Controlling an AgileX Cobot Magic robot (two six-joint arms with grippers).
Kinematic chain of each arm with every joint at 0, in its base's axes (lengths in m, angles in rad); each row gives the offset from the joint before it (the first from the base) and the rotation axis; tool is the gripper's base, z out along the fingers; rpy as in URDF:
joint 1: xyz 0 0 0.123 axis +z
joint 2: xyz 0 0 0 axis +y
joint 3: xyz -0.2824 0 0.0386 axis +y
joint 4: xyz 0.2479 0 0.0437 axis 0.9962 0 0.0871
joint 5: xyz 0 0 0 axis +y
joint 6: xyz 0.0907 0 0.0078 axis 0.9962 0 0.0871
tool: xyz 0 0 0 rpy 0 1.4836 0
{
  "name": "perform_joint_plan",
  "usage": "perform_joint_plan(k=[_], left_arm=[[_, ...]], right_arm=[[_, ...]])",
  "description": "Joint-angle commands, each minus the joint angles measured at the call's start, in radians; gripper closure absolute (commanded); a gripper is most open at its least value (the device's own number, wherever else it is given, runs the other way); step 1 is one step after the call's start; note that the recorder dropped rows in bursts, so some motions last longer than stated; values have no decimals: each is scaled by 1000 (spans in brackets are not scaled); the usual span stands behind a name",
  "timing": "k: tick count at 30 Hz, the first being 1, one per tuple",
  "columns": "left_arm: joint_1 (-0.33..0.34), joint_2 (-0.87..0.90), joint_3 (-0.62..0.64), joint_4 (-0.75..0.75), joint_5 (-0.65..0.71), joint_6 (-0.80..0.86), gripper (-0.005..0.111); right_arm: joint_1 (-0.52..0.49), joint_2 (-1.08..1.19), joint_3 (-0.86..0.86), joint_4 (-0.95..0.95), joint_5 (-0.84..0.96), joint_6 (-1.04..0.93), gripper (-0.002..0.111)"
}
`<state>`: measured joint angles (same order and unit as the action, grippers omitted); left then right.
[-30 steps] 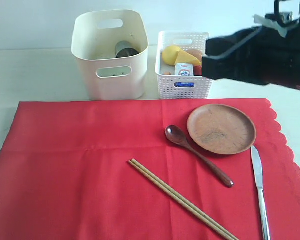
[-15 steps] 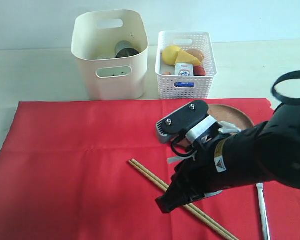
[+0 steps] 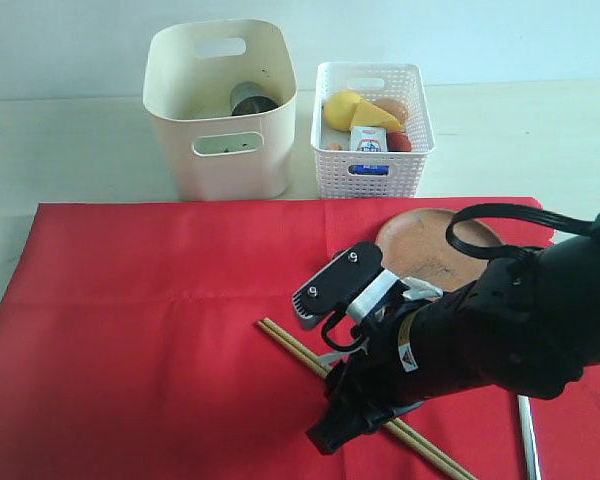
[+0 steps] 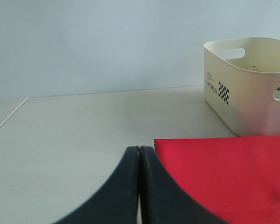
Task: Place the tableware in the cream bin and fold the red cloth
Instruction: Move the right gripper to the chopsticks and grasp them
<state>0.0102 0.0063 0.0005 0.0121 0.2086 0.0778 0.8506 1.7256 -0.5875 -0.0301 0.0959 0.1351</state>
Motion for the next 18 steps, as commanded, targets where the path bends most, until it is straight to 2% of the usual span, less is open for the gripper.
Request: perform_joint_plan(k=[1, 4, 8, 18], left_arm=[[1, -6, -1, 4, -7, -5, 107], [1, -6, -1, 4, -7, -5, 107], [1, -6, -1, 4, -7, -5, 107], [1, -6, -1, 4, -7, -5, 107]], right_arm=[[3, 19, -7, -10, -3, -13, 62], [3, 19, -7, -10, -2, -13, 78], [3, 17, -12, -8, -16, -13, 108], [3, -116, -82, -8, 66, -12, 108]])
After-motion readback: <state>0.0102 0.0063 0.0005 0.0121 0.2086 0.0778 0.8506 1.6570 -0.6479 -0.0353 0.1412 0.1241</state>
